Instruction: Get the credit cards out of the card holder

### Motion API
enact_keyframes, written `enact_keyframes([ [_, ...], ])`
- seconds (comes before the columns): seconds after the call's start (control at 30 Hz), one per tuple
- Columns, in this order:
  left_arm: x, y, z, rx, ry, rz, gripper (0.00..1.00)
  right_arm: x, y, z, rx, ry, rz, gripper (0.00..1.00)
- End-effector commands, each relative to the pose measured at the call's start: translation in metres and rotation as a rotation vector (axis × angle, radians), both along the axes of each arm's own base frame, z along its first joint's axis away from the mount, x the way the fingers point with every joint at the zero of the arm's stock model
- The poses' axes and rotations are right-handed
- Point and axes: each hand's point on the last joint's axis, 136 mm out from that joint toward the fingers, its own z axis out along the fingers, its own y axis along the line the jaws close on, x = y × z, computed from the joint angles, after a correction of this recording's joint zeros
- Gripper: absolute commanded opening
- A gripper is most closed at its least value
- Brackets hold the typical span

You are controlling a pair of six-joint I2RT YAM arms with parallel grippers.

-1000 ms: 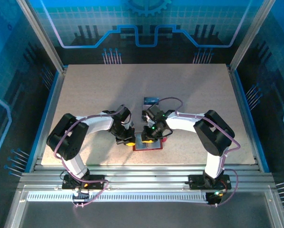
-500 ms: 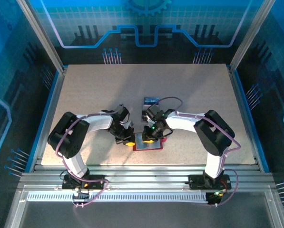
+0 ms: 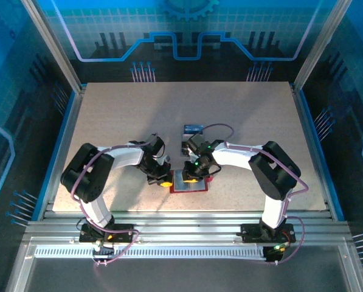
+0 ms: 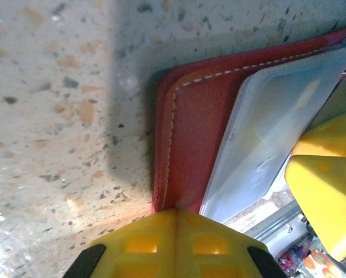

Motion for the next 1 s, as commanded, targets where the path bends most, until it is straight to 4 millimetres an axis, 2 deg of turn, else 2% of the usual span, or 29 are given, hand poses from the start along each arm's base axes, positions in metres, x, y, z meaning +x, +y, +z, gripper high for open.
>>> enact_keyframes([
  [0.0,0.006,0.01,0.009,0.045,-0.018,0.037,0.0,-0.004,-0.008,-0.008,-0.036,0.017,-0.016,0.21],
  [0.2,0.018,-0.004,0.028,-0.032,-0.051,0.067,0.0,-0.004,-0.005,-0.009,-0.018,0.021,-0.018,0.21],
  [0.3,0.02,-0.011,0.029,-0.068,-0.048,0.078,0.0,-0.004,-0.004,-0.009,-0.013,0.025,-0.018,0.21],
  [0.63,0.032,-0.017,0.018,-0.072,-0.049,0.094,0.0,-0.007,-0.003,-0.01,-0.011,0.032,-0.014,0.21],
  [0.97,0.027,-0.011,0.002,-0.028,-0.02,0.087,0.0,-0.007,-0.004,-0.009,-0.015,0.03,-0.013,0.21],
])
